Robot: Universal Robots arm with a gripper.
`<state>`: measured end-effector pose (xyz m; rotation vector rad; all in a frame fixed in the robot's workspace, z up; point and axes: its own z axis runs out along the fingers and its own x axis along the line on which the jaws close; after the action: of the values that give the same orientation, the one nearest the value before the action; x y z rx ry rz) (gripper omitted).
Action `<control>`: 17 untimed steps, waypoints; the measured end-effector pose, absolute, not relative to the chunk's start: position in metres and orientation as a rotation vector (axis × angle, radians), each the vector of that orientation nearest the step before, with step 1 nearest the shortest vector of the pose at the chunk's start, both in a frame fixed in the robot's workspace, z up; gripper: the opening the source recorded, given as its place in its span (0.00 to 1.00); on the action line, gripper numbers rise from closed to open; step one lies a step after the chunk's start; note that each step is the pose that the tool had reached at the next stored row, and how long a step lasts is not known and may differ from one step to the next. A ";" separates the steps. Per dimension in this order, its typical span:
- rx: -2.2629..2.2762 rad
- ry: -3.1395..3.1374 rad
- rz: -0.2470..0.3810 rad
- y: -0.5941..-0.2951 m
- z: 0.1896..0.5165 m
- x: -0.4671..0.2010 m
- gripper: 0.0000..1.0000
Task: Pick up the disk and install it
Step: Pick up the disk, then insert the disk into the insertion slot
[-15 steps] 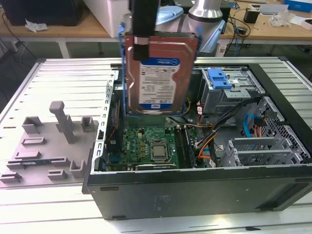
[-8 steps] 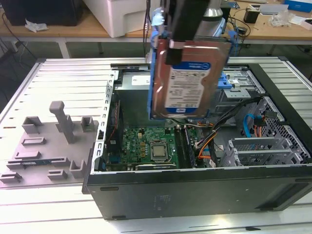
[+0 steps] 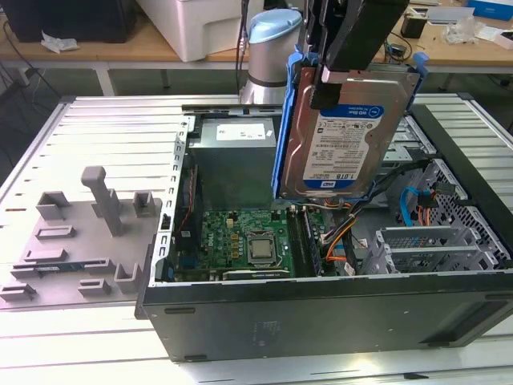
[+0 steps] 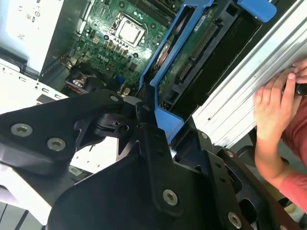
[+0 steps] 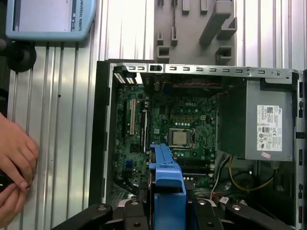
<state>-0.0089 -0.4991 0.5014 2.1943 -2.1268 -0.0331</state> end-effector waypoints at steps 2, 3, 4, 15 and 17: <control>2.195 -2.127 -0.033 -0.499 0.501 -0.008 0.37; 2.195 -2.127 -0.033 -0.499 0.501 -0.007 0.37; 2.195 -2.127 -0.033 -0.499 0.501 -0.007 0.37; 2.200 -2.133 -0.020 -0.499 0.501 -0.007 0.37; 2.206 -2.139 -0.008 -0.499 0.501 -0.007 0.37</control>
<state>-0.0071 -0.4991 0.5013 2.2060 -2.1386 -0.0075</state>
